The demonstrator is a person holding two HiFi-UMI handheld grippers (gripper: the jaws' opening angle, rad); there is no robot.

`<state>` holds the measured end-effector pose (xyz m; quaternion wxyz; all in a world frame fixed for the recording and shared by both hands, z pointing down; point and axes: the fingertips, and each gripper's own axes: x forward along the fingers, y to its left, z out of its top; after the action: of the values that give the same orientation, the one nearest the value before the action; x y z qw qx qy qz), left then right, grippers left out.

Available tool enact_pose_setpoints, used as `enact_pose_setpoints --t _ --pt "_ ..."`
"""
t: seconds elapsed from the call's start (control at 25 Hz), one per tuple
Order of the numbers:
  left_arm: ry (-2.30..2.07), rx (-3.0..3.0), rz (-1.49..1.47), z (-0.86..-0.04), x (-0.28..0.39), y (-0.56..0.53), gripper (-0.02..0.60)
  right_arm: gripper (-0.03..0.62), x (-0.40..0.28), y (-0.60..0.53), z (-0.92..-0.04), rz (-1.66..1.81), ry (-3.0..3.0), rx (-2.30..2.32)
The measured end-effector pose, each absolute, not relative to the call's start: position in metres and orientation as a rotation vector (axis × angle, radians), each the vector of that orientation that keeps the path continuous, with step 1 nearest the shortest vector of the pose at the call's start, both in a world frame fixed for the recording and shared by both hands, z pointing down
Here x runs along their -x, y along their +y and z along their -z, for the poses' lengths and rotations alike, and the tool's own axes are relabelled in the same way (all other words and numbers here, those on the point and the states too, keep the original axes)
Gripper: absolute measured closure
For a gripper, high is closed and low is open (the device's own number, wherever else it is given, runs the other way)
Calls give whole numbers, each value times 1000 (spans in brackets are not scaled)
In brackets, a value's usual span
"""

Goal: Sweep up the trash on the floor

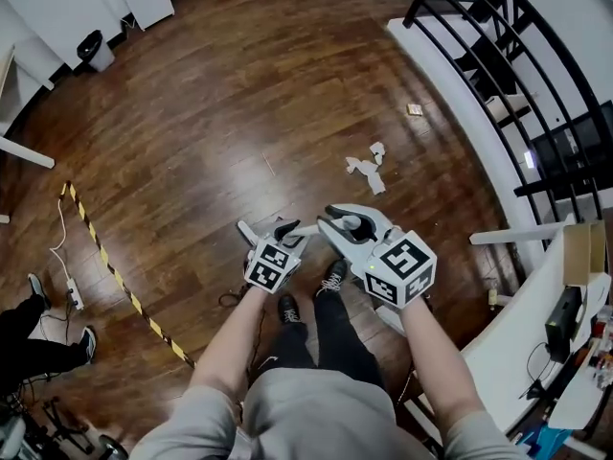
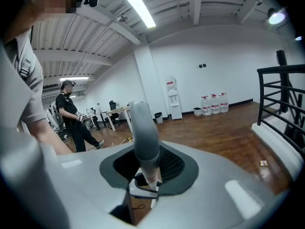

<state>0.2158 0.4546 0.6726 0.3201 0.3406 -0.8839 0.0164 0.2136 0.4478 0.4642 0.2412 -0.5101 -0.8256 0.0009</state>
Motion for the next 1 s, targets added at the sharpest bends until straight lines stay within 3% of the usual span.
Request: enact_pose_setpoints --t 0.44,1.0 --pt "-2274 -906 -23 -713 -93 367 448 516 -82 362 -503 49 -2263 1290" --pt "-2181 -1234 -109 -695 22 187 445 516 22 191 -480 -12 -2510 924"
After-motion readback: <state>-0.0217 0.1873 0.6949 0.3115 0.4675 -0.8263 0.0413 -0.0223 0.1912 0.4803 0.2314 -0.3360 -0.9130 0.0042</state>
